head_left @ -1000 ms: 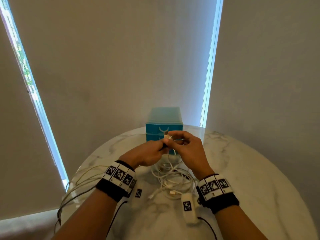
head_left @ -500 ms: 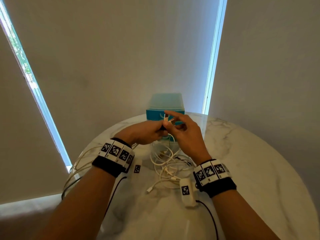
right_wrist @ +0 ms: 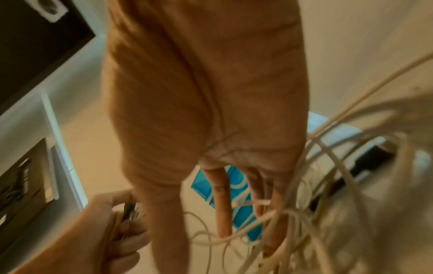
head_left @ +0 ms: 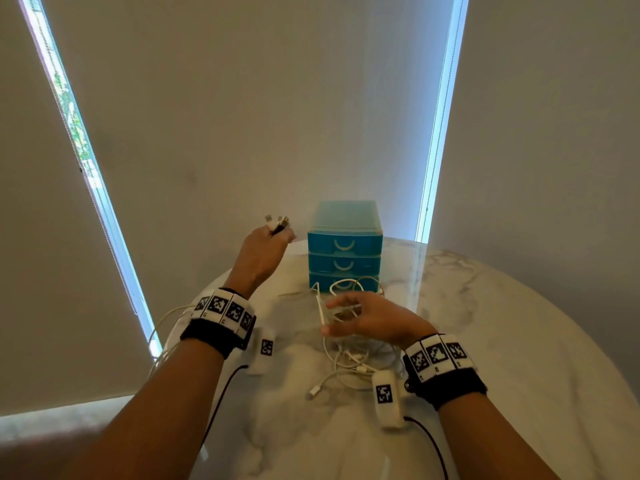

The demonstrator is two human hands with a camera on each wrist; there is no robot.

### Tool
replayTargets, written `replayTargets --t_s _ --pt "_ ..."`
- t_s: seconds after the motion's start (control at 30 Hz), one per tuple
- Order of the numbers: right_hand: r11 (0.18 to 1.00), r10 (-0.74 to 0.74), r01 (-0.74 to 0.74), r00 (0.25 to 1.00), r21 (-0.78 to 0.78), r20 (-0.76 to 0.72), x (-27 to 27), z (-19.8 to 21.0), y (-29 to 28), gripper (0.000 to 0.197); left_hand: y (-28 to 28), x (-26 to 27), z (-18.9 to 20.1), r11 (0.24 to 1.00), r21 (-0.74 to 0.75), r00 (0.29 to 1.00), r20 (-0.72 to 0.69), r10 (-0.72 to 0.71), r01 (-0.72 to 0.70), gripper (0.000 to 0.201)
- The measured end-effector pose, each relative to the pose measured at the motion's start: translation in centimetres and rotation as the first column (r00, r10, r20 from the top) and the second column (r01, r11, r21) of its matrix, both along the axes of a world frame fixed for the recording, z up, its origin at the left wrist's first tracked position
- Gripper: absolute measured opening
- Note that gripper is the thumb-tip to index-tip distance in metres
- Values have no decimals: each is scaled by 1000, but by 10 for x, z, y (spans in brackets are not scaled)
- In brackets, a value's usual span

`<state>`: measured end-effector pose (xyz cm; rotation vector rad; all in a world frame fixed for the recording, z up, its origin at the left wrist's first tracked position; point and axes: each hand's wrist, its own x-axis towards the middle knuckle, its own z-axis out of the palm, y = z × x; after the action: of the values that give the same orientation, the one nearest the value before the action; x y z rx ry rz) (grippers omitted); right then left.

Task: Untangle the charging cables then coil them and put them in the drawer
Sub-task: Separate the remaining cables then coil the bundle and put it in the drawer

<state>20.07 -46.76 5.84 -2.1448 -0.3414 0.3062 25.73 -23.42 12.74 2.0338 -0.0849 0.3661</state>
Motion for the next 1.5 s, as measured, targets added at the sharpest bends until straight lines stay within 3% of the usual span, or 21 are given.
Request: replayTargets --t_s 0.07,0.17,0.27,0.4,0.5,0.6,0.7,0.93,1.07,1.17,1.33,1.5 --pt "999 -45 45 999 20 1 1 -5 -3 39 -3 5 -7 999 -38 996 -81 33 -36 25" --pt "966 -224 215 974 140 47 7 -8 -7 17 -13 7 -23 987 -102 971 -192 -140 122 26" --pt "858 -413 340 903 384 122 11 -8 -15 18 -28 5 -37 959 -124 938 -212 -276 255 33" --pt "713 -448 327 893 620 43 9 -8 -26 18 -37 6 -48 883 -337 904 -162 -396 326 30" --pt "576 -461 329 887 749 -35 9 -11 -34 21 -38 6 -49 891 -345 928 -120 -354 295 34" --pt "468 -482 351 871 811 -99 11 -14 -33 19 -43 -2 -53 939 -237 953 -112 -283 251 41" --pt "463 -463 343 880 817 -106 8 -14 -23 21 -52 -15 -57 938 -148 935 -125 -332 314 33" --pt "605 -427 290 904 741 -5 -2 -12 -16 33 -57 -29 -53 897 -90 891 -110 -441 433 26" --pt "579 -405 318 911 751 -74 -1 -16 -21 39 -58 -30 -54 903 -72 901 -72 -429 424 17" --pt "522 -425 329 900 787 -95 -1 -15 -24 38 -56 -28 -55 927 -150 937 -16 -349 343 9" --pt "461 -451 340 885 820 -113 3 -13 -31 25 -48 -20 -60 930 -285 971 9 -238 231 14" --pt "440 -461 369 875 818 -147 5 -13 -34 24 -46 -14 -64 933 -302 980 14 -201 196 16"
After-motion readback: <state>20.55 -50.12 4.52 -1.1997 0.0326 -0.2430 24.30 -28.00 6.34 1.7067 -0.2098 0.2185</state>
